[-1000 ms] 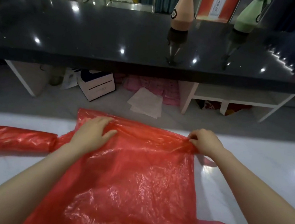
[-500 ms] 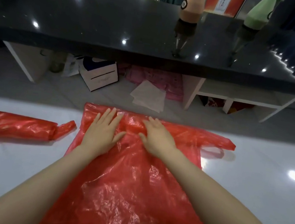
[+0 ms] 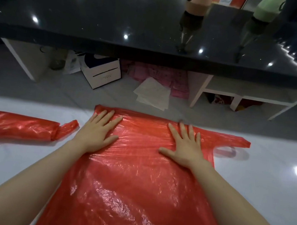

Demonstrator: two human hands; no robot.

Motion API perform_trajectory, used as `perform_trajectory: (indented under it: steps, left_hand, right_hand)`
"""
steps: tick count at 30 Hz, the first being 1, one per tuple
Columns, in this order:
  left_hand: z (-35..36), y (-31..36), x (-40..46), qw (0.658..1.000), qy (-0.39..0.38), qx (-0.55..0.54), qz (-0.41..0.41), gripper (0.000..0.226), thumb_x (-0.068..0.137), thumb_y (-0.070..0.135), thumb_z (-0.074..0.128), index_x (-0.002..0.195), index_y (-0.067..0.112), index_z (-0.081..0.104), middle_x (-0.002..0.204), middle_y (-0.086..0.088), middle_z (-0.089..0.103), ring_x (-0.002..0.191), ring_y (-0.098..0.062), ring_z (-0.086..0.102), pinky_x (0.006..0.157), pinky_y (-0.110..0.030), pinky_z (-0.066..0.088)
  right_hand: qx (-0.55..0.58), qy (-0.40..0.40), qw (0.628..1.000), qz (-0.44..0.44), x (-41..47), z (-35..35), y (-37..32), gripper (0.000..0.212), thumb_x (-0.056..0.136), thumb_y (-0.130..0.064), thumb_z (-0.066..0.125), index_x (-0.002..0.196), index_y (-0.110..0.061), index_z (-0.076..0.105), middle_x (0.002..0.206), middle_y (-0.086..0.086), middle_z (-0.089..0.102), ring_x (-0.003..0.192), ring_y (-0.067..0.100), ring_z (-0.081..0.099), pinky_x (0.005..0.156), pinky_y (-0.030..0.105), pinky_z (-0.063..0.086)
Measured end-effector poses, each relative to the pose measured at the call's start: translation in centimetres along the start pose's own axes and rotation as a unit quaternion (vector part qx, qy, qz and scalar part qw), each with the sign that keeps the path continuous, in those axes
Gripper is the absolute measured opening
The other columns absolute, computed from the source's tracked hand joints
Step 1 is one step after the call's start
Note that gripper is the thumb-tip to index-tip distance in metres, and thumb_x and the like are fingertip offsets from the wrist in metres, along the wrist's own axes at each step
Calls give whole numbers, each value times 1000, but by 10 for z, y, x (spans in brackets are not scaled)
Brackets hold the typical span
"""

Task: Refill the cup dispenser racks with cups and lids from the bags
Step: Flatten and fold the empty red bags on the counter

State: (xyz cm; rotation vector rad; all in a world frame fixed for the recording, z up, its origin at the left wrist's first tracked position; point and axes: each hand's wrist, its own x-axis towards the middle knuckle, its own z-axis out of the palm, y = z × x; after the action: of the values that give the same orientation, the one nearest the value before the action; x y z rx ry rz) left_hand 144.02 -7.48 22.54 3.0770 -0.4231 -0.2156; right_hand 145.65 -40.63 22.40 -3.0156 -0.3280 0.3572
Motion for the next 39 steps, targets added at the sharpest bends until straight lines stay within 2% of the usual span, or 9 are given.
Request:
perform_trajectory:
  steps: [5, 8, 11, 14, 18, 24, 31, 35, 39]
  left_hand:
    - [-10, 9, 0, 1000, 13, 2, 16, 90, 76, 84, 2, 150, 33, 8, 160, -9, 12, 146, -32, 12, 118, -44, 4]
    - [-23, 24, -4, 994, 74, 31, 79, 61, 87, 52, 35, 136, 19, 54, 144, -16, 46, 132, -39, 43, 109, -54, 30]
    - [-21, 40, -8, 979, 136, 53, 145, 36, 86, 20, 49, 114, 17, 70, 124, -13, 64, 110, -33, 63, 93, -51, 48]
    - [-23, 56, -10, 992, 92, -36, 82, 36, 91, 11, 54, 124, 20, 63, 135, -9, 56, 120, -30, 55, 94, -41, 47]
    - [-23, 67, -6, 986, 119, -116, 8, 37, 91, 10, 54, 127, 16, 59, 138, -9, 49, 124, -28, 48, 95, -43, 47]
    - [-7, 57, -3, 966, 188, -160, -75, 32, 94, 7, 51, 126, 8, 56, 131, -13, 48, 115, -32, 51, 91, -46, 48]
    - [9, 39, 9, 989, 71, -88, -91, 56, 99, 46, 29, 151, 23, 25, 159, -7, 20, 147, -25, 11, 120, -37, 6]
    - [6, 40, 15, 991, -4, -17, -135, 70, 87, 71, 3, 150, 41, -1, 161, 3, -5, 148, -19, -2, 113, -56, -8]
    - [-6, 48, 9, 989, -18, -18, -148, 75, 89, 70, 15, 151, 34, -9, 160, -4, -15, 148, -20, -6, 113, -55, -9]
  right_hand:
    - [5, 29, 1000, 3, 0, 1, 21, 92, 67, -92, 10, 146, -50, -7, 162, -4, -7, 147, 25, -11, 116, 48, -6]
    - [12, 34, 999, 1, 2, -2, 23, 77, 78, -80, 6, 148, -48, -3, 162, -4, -6, 148, 24, -9, 117, 48, -5]
    - [-12, 37, 999, 19, 3, -9, 21, 70, 89, -69, 15, 152, -39, 6, 162, 0, 0, 148, 26, -4, 118, 51, -1]
    - [-55, 93, 991, 81, 5, -25, 7, 67, 95, -54, 36, 150, -18, 24, 159, 12, 16, 147, 32, 5, 116, 55, 3]
    - [21, 115, 993, 35, 8, -36, -5, 57, 95, -32, 51, 146, -12, 35, 156, 13, 23, 146, 32, 13, 117, 43, 16]
    - [114, 115, 986, 49, -1, -34, 42, 66, 85, -45, 66, 138, -9, 47, 149, 15, 36, 139, 30, 30, 115, 37, 23]
    - [34, 52, 990, 130, -5, -12, 84, 106, 58, -100, 8, 149, -43, 12, 161, 9, 3, 146, 37, -7, 112, 61, -5]
    - [30, 24, 992, 122, 0, -18, 93, 106, 58, -99, 8, 149, -46, 3, 161, 8, -8, 145, 40, -12, 113, 63, -5]
    - [-19, 6, 992, 125, -7, -36, 83, 95, 77, -86, 23, 153, -33, 3, 161, 13, -7, 142, 44, -18, 112, 63, -9]
